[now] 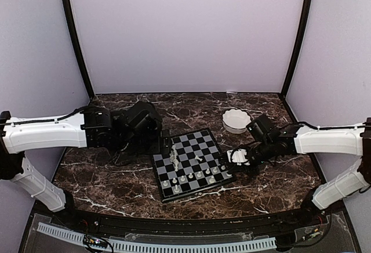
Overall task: Set up the chess pieces on the board
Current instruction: Place the rook at h1, then pick up the knight from the chessboard, then place the knight at g1, then pick up the chess pile from the storage box.
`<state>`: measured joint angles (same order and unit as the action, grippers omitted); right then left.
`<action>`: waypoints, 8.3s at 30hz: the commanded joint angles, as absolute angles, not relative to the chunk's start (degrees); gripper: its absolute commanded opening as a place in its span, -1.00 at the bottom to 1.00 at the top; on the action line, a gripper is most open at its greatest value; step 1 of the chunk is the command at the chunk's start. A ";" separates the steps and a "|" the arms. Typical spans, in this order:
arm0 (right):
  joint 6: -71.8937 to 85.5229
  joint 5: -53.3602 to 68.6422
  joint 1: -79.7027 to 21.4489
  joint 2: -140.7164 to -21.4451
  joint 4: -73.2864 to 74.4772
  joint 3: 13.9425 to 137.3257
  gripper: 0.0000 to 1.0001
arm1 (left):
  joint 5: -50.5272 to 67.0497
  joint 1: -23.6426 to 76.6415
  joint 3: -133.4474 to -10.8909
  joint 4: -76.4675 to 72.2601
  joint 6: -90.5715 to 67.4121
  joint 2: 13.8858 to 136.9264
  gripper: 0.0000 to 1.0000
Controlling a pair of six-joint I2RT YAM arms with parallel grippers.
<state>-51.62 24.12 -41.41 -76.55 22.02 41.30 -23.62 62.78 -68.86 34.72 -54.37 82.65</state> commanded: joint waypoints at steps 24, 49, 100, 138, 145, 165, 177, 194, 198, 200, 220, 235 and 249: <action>-51.68 21.80 -42.36 -82.79 14.78 40.37 -0.95 | -21.18 62.05 -64.96 33.46 -58.71 78.19 0.93; -48.27 23.08 -42.23 -82.03 21.99 46.69 -0.33 | -20.57 62.01 -65.91 33.46 -58.01 80.73 0.93; -28.21 29.00 -36.63 -83.77 31.85 64.81 -0.28 | -0.58 49.60 -94.35 51.01 -42.06 116.97 -0.63; -26.89 26.40 -32.07 -83.05 35.29 65.38 -0.32 | 6.72 60.63 -106.65 51.41 -27.27 110.53 -1.00; -25.32 27.07 -23.35 -82.88 37.82 63.26 -0.32 | 9.36 62.31 -128.65 57.59 -19.74 128.03 -1.00; -21.10 32.23 -14.34 -82.48 35.72 57.85 -0.33 | 10.90 65.28 -133.75 62.13 -17.86 137.63 -1.00; -20.16 33.58 -14.30 -83.47 35.29 58.43 -0.33 | 8.46 65.30 -133.77 63.08 -19.95 139.65 -0.97; -20.23 34.01 -14.30 -84.58 35.21 58.54 -0.32 | 9.75 65.30 -133.86 61.70 -19.60 141.25 -0.89; -20.39 34.10 -14.34 -84.92 35.27 58.76 -0.33 | 10.15 65.30 -133.86 61.27 -19.92 141.51 -0.88; -20.42 34.10 -14.33 -84.99 35.32 58.80 -0.33 | 10.16 65.30 -133.87 61.07 -20.20 141.72 -0.87; -20.27 34.52 -14.31 -85.26 35.22 58.70 -0.32 | 9.57 64.86 -134.21 60.41 -21.48 141.96 -0.71; -20.15 35.09 -14.32 -85.96 35.41 59.74 -0.33 | 8.72 64.86 -136.68 61.75 -20.81 141.09 -0.56; -23.02 37.35 -14.47 -86.11 38.65 65.48 -0.33 | -9.12 62.66 -120.21 63.00 -24.35 120.80 -0.16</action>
